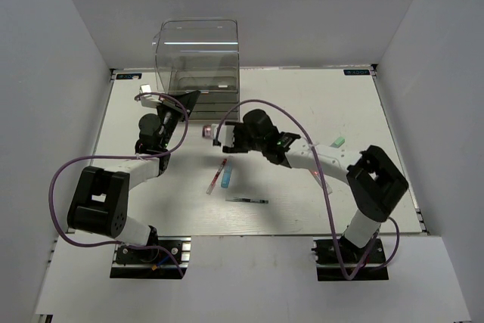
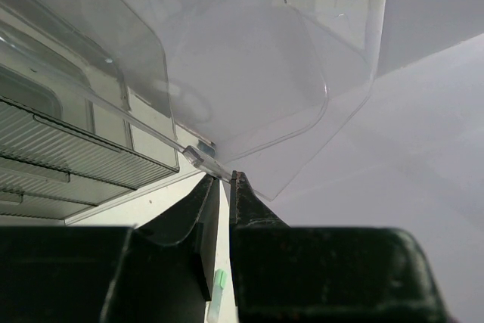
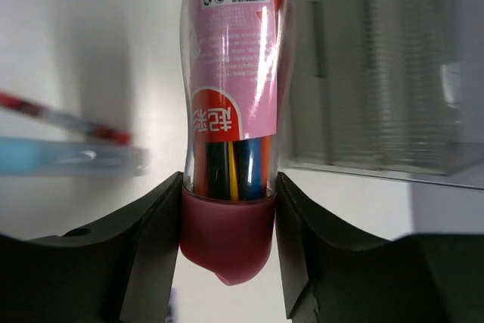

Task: Sort the stationery into containers
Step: Place the stationery into the container

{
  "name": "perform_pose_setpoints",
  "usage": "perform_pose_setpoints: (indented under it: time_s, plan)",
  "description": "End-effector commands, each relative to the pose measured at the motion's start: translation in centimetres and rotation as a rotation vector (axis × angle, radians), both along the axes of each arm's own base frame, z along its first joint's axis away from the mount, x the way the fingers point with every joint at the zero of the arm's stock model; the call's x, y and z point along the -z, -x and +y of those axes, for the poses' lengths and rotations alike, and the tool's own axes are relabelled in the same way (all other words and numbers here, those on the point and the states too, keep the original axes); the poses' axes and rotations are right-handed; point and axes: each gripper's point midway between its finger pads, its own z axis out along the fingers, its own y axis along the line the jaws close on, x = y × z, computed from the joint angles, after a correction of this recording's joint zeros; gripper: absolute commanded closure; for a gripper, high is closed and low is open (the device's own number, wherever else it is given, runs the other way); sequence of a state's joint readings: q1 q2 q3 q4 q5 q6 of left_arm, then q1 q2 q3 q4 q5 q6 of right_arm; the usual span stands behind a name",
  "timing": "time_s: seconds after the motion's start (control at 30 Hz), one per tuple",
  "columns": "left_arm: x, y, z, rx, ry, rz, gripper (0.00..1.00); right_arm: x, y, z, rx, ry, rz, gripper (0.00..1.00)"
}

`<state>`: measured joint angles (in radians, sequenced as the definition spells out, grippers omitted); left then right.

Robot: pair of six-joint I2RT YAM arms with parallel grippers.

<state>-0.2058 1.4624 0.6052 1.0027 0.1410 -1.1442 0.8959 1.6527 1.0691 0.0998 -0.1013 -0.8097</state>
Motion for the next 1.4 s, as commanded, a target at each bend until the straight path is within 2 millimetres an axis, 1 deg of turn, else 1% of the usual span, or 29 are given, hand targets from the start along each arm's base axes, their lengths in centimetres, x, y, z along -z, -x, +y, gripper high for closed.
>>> perform_pose_setpoints:
  time_s: [0.0,0.03,0.07,0.1,0.13,0.17,0.2,0.23,0.3,0.33,0.37,0.5,0.67,0.73,0.77,0.83,0.87,0.9,0.93,0.97,1.0,1.07,1.1,1.13,1.3,1.33,1.37]
  plan:
    - [-4.8,0.1,0.4,-0.020,0.009,-0.146,1.00,-7.3,-7.0,0.5,0.100,-0.112,-0.261,1.00]
    - [-4.8,0.1,0.4,-0.020,0.009,-0.146,1.00,-7.6,-7.6,0.4,0.111,-0.111,-0.277,1.00]
    - [-4.4,0.0,0.4,-0.020,0.007,-0.137,1.00,-7.2,-8.2,0.5,0.108,-0.095,-0.292,1.00]
    - [-4.4,0.0,0.4,-0.020,0.007,-0.137,1.00,-8.4,-9.1,0.4,0.115,-0.106,-0.332,1.00]
    - [-4.7,0.0,0.4,-0.020,0.009,-0.147,1.00,-9.0,-9.7,0.3,0.121,-0.116,-0.357,1.00]
    - [-4.7,0.0,0.4,-0.018,0.017,-0.144,1.00,-9.0,-10.4,0.4,0.114,-0.102,-0.390,1.00]
    - [-4.7,0.0,0.4,-0.017,0.017,-0.144,1.00,-9.1,-10.6,0.5,0.111,-0.101,-0.403,1.00]
    - [-4.7,0.0,0.4,-0.017,0.017,-0.144,1.00,-9.9,-11.2,0.5,0.118,-0.120,-0.435,1.00]
    - [-4.7,0.0,0.4,-0.017,0.017,-0.144,1.00,-10.3,-11.5,0.7,0.107,-0.113,-0.469,1.00]
    - [-4.7,0.0,0.4,-0.017,0.017,-0.144,1.00,-10.8,-11.7,0.8,0.110,-0.127,-0.488,1.00]
    - [-5.1,0.0,0.4,-0.018,0.019,-0.153,1.00,-11.1,-11.8,0.8,0.105,-0.125,-0.507,1.00]
    - [-5.4,0.0,0.4,-0.018,0.021,-0.162,1.00,-11.6,-12.1,1.2,0.096,-0.134,-0.559,1.00]
    - [-5.4,0.0,0.4,-0.018,0.021,-0.162,1.00,-12.8,-12.6,1.6,0.101,-0.161,-0.614,1.00]
    - [-5.4,0.0,0.4,-0.018,0.021,-0.162,1.00,-12.5,-13.1,1.3,0.128,-0.138,-0.637,1.00]
    - [-5.4,0.0,0.4,-0.018,0.021,-0.162,1.00,-13.0,-13.1,1.4,0.128,-0.147,-0.658,1.00]
    - [-5.4,0.0,0.4,-0.018,0.021,-0.162,1.00,-12.8,-13.4,1.3,0.129,-0.135,-0.674,1.00]
    - [-5.4,0.0,0.4,-0.018,0.021,-0.162,1.00,-13.1,-13.4,1.5,0.126,-0.139,-0.691,1.00]
    - [-5.4,0.0,0.4,-0.018,0.021,-0.162,1.00,-12.8,-13.6,1.4,0.136,-0.133,-0.694,1.00]
    - [-5.8,0.0,0.4,-0.018,0.023,-0.171,1.00,-13.1,-13.7,1.5,0.142,-0.137,-0.709,1.00]
    - [-5.8,0.0,0.4,-0.018,0.023,-0.171,1.00,-13.1,-14.0,1.4,0.152,-0.135,-0.732,1.00]
    - [-5.8,0.0,0.4,-0.018,0.023,-0.171,1.00,-13.5,-14.1,1.4,0.162,-0.147,-0.753,1.00]
    - [-5.8,0.0,0.4,-0.018,0.023,-0.171,1.00,-13.1,-14.4,1.3,0.182,-0.136,-0.769,1.00]
    - [-5.8,0.0,0.4,-0.018,0.023,-0.171,1.00,-13.8,-14.6,1.4,0.195,-0.157,-0.793,1.00]
    - [-5.8,0.0,0.4,-0.018,0.023,-0.171,1.00,-13.8,-14.8,1.2,0.207,-0.152,-0.801,1.00]
    - [-5.3,0.1,0.3,-0.009,0.019,-0.163,1.00,-13.8,-14.9,1.6,0.191,-0.143,-0.824,1.00]
    - [-5.3,0.1,0.3,-0.009,0.019,-0.163,1.00,-13.4,-14.9,1.7,0.181,-0.133,-0.829,1.00]
    - [-5.3,0.1,0.3,-0.009,0.019,-0.163,1.00,-13.4,-14.9,1.8,0.176,-0.130,-0.845,1.00]
